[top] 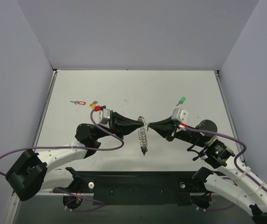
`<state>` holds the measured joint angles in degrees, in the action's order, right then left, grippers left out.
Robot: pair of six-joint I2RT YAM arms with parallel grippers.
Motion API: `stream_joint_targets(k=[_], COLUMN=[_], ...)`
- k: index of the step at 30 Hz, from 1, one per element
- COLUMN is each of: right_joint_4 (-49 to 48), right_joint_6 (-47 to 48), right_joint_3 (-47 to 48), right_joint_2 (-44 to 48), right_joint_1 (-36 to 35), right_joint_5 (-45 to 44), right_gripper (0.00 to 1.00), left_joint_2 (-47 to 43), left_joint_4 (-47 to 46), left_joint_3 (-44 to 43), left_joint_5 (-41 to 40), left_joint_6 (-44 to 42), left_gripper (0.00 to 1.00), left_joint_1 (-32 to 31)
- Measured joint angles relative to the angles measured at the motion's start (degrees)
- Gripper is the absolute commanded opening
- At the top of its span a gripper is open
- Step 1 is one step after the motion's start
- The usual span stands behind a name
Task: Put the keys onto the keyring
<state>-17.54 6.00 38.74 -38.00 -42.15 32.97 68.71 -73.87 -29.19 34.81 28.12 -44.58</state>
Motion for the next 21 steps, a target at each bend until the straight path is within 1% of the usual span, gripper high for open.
stream_joint_targets(k=[21], right_joint_4=[-0.24], right_joint_6=[-0.22], right_joint_3=[0.0], right_joint_2=[-0.57], right_joint_1=[-0.68], right_joint_5=[0.0], right_gripper=[0.0], left_joint_2=[0.0], left_joint_4=[0.0], left_joint_3=[0.0], left_joint_5=[0.0], left_joint_6=[-0.04], left_gripper=[0.0], left_joint_1=[-0.15])
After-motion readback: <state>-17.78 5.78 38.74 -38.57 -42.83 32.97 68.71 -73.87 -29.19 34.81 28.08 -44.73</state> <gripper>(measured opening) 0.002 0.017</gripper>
